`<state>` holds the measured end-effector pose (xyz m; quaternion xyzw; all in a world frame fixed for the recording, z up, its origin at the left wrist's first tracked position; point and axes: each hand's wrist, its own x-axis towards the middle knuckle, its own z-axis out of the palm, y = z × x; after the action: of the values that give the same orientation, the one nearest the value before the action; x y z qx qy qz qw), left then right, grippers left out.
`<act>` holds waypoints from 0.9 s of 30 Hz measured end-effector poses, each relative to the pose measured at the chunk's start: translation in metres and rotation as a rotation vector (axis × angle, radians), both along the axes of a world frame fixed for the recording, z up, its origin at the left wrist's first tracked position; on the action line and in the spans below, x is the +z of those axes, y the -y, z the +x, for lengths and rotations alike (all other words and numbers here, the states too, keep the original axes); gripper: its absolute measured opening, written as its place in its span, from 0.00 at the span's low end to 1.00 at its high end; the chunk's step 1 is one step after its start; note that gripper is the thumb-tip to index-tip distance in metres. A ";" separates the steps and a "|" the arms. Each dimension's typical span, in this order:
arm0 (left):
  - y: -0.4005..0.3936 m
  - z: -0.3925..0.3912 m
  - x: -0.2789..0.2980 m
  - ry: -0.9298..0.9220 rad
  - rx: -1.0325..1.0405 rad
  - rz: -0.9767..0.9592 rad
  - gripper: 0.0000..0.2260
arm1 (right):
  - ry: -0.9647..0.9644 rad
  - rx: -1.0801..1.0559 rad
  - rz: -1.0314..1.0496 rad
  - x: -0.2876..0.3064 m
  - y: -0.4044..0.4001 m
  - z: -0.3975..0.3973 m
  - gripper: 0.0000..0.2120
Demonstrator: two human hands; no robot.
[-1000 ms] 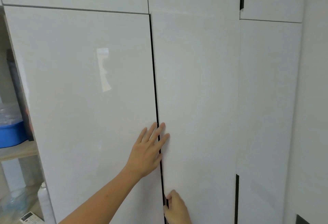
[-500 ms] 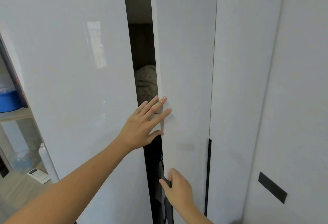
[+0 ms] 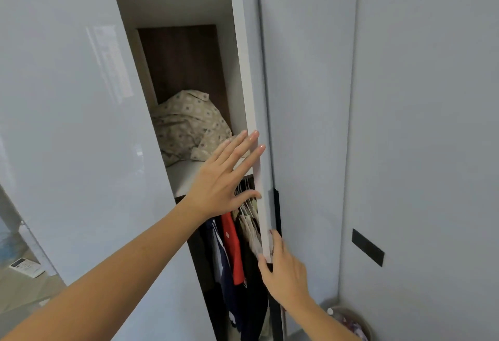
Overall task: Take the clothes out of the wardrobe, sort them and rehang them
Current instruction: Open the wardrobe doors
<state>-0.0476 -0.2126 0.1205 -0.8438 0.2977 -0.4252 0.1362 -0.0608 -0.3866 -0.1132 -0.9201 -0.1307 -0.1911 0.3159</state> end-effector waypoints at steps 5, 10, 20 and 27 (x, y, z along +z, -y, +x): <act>0.060 0.012 -0.003 -0.021 -0.059 -0.010 0.43 | 0.028 -0.076 0.051 0.007 0.037 0.008 0.29; 0.110 0.025 -0.006 -0.040 -0.048 0.000 0.43 | -0.014 -0.171 0.057 0.009 0.080 0.014 0.21; 0.140 0.042 -0.017 -0.122 -0.072 0.047 0.36 | 0.037 -0.212 0.095 0.017 0.126 0.018 0.24; 0.082 0.040 -0.011 -0.136 -0.094 -0.005 0.32 | 0.265 -0.069 0.129 0.039 0.069 -0.005 0.31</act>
<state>-0.0071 -0.2947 0.1090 -0.8561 0.3447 -0.3734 0.0934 -0.0654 -0.4554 -0.0741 -0.8685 -0.1270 -0.3296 0.3477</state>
